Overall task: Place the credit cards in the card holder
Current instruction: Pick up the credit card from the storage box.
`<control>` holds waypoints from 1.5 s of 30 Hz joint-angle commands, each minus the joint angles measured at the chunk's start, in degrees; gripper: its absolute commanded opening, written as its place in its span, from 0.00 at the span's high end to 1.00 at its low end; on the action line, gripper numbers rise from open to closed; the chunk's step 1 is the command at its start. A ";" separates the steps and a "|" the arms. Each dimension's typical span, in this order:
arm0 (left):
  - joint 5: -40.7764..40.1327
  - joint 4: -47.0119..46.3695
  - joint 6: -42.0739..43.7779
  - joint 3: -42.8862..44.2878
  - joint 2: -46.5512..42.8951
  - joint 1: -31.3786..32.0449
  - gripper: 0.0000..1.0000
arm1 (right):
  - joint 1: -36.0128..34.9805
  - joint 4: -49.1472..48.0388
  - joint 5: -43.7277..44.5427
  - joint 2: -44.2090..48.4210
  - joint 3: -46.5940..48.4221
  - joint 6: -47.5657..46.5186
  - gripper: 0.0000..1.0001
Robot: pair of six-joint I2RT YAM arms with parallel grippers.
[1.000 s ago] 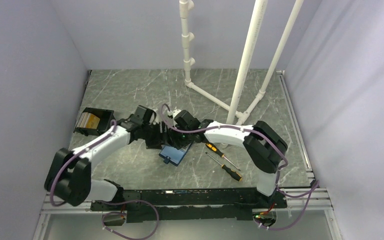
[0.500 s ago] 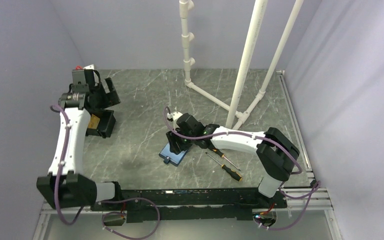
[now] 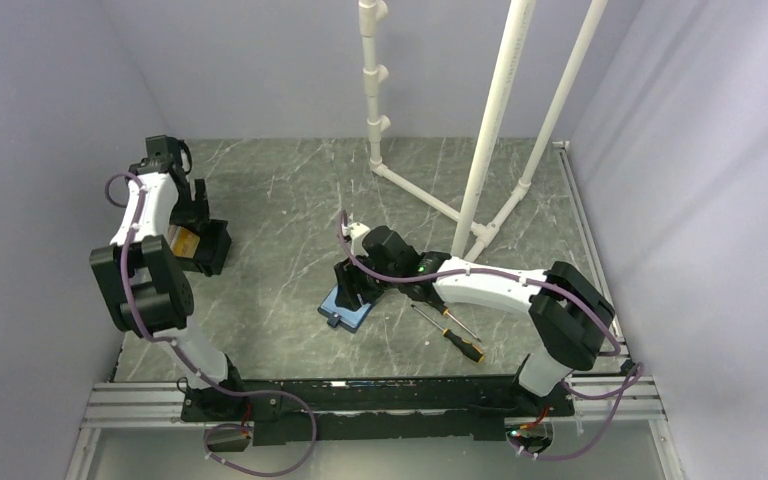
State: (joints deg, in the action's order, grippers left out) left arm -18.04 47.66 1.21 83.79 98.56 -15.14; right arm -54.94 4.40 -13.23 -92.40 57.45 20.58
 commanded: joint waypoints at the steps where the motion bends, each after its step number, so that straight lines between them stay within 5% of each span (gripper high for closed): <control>1: -2.52 -0.88 4.15 4.23 5.33 -0.59 0.01 | 0.48 -3.29 -0.75 3.19 -0.77 0.34 0.41; 20: -5.69 1.22 3.35 8.70 18.90 -2.53 0.02 | 2.33 -4.14 -3.07 2.83 -1.73 1.66 0.41; 35: -8.24 1.60 1.76 7.82 17.49 -2.56 0.34 | 2.82 -5.74 -3.64 2.44 -1.95 2.10 0.41; 45: -8.45 1.85 0.16 7.27 16.43 -2.53 0.43 | 2.82 -5.90 -3.73 2.63 -2.08 2.30 0.40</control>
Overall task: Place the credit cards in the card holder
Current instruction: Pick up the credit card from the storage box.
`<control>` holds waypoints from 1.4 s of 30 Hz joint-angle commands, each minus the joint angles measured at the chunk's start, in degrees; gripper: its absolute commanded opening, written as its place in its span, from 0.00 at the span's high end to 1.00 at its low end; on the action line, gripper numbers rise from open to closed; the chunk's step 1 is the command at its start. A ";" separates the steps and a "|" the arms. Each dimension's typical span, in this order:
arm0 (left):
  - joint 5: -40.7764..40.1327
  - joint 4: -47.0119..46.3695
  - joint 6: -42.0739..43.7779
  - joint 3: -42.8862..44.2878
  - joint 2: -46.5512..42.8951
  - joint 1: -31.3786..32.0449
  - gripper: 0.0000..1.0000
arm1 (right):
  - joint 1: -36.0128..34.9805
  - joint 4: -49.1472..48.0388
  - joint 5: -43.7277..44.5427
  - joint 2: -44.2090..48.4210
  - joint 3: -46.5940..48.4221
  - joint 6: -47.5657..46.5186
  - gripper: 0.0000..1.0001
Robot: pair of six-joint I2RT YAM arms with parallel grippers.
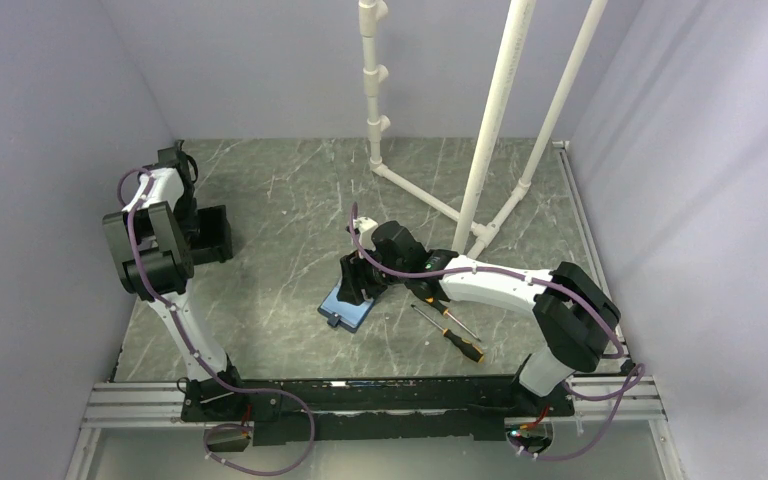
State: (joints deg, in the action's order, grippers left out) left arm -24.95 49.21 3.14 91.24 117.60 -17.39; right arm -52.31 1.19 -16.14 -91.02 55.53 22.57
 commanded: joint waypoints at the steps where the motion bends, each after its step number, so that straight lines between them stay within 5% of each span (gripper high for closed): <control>1: -1.14 0.23 -1.75 -0.19 -2.83 -0.28 0.44 | 0.20 -2.73 -0.82 1.25 -0.22 0.29 0.40; 10: -0.32 0.57 -2.34 -0.25 -3.92 -0.28 0.52 | 0.20 -2.93 -1.00 1.20 -0.24 0.37 0.40; 16: -0.60 0.60 -2.43 -0.54 -3.98 -0.29 0.40 | 0.21 -3.11 -1.16 1.28 -0.42 0.35 0.40; 24: -3.47 1.52 -4.74 0.01 -4.12 -0.37 0.38 | 0.28 -3.14 -1.22 1.36 -0.42 0.29 0.40; 42: -4.21 0.76 -4.87 -1.10 -5.58 -0.37 0.64 | 0.28 -3.43 -1.48 0.76 -0.40 0.42 0.39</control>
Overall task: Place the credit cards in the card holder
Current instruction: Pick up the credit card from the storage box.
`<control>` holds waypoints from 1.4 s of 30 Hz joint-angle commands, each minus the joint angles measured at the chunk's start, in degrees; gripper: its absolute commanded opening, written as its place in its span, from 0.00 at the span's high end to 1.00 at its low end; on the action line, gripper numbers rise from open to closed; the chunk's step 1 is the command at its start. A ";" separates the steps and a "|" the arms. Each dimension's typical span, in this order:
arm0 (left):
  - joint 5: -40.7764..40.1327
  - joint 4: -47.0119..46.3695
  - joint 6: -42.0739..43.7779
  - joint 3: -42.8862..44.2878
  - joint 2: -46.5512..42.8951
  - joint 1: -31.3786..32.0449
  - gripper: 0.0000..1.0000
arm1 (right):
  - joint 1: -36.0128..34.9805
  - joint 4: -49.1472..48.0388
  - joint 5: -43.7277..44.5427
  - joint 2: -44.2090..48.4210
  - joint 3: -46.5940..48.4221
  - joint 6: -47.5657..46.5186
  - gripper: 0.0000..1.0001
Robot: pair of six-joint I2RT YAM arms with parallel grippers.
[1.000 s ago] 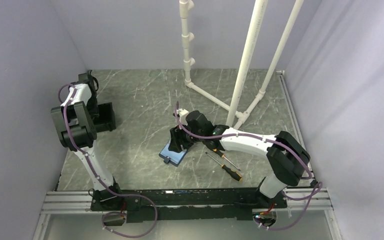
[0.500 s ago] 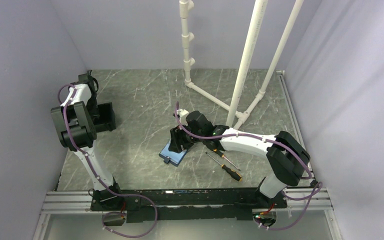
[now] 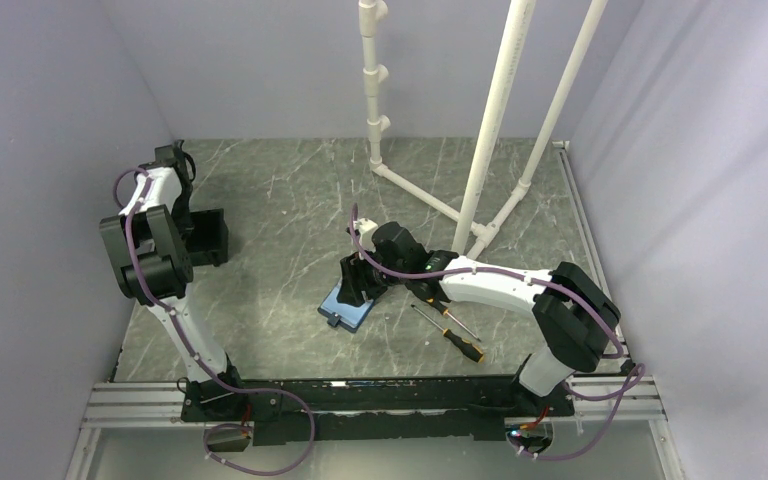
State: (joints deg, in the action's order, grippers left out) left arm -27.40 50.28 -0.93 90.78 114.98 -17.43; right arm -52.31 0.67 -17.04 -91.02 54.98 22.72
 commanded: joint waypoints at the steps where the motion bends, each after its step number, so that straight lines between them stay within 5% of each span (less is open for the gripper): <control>1: -1.69 -0.24 -0.89 -0.62 -2.86 -0.32 0.66 | 0.28 -2.92 -0.62 0.76 0.11 0.26 0.39; 11: -0.02 1.22 -2.07 -0.31 -3.32 -0.32 0.83 | 0.28 -2.88 -0.36 0.68 0.12 0.22 0.39; 42: 8.66 9.21 -6.97 5.18 -10.63 -0.28 1.00 | 0.28 -2.91 -0.36 -0.27 0.30 0.29 0.39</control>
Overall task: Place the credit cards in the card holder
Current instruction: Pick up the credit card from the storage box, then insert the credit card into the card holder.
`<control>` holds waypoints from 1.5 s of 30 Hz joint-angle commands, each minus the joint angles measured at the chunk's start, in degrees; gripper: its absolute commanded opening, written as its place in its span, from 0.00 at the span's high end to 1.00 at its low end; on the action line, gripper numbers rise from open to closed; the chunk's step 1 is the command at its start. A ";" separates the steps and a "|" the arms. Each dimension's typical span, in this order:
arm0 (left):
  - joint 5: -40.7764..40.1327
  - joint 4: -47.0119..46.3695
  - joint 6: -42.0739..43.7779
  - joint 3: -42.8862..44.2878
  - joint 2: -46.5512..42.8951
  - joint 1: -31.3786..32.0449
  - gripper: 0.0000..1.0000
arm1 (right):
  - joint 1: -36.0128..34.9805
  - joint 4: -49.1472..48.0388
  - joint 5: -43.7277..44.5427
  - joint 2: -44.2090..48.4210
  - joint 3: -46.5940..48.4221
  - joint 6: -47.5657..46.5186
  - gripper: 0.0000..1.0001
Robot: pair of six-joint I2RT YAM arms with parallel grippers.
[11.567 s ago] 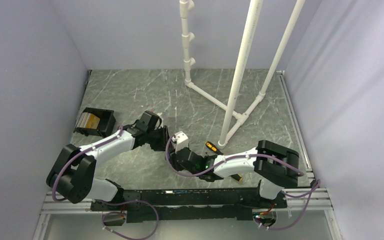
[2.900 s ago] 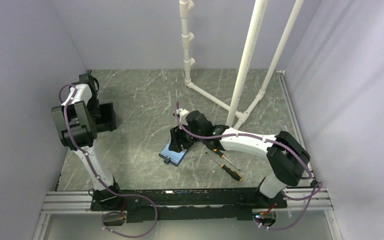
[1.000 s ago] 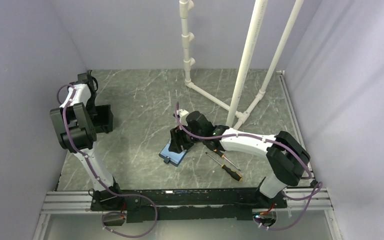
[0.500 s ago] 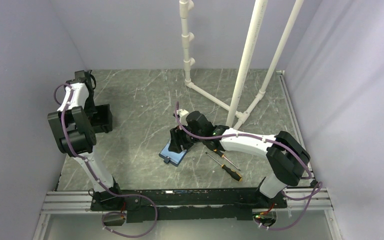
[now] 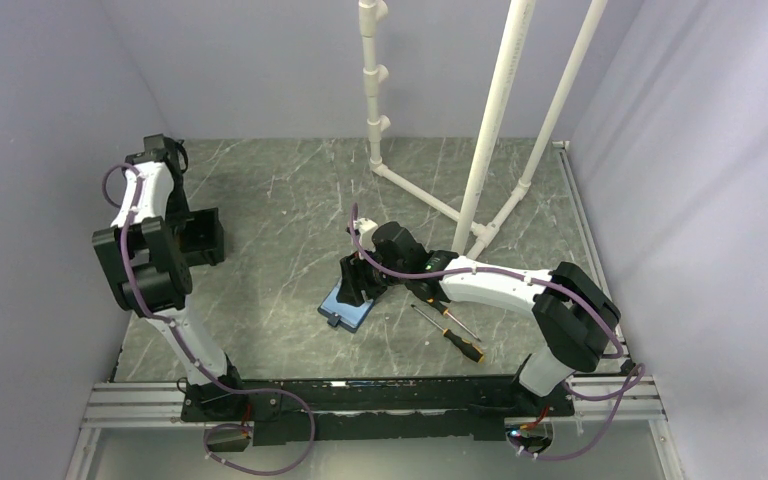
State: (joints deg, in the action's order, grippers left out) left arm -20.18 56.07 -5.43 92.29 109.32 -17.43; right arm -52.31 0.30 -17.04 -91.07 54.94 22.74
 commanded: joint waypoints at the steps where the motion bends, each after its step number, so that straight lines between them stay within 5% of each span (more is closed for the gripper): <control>1: 1.62 4.20 -2.78 3.99 -5.44 -0.32 1.00 | 0.28 -2.55 -0.36 -0.27 0.35 0.28 0.39; 12: 13.61 8.25 -8.06 6.02 -13.08 -0.32 1.00 | 0.62 -1.93 -0.40 -0.76 0.76 0.02 0.39; 18: 46.78 -2.65 -6.70 -1.62 -23.09 -0.32 1.00 | 0.80 -1.35 -0.98 -1.26 1.26 -0.41 0.39; 27: 86.59 -31.97 -19.98 -24.39 -36.72 2.54 1.00 | 0.80 -0.79 1.95 -1.28 1.17 -2.90 0.40; 34: 83.67 -36.58 -25.79 -35.97 -42.22 14.47 1.00 | 4.31 6.10 8.73 -3.18 4.15 -4.63 0.40; 39: 68.27 -31.05 -39.28 -45.05 -43.83 15.39 1.00 | 7.96 11.79 10.41 -6.91 8.62 -4.78 0.48; 45: 67.01 -48.15 -48.38 -56.31 -46.10 25.79 1.00 | 9.84 18.63 12.81 -11.81 15.74 -7.24 0.53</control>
State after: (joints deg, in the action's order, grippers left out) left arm 50.02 18.87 -45.08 39.94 65.39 1.83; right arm -42.87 13.67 -7.11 -101.01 65.06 18.22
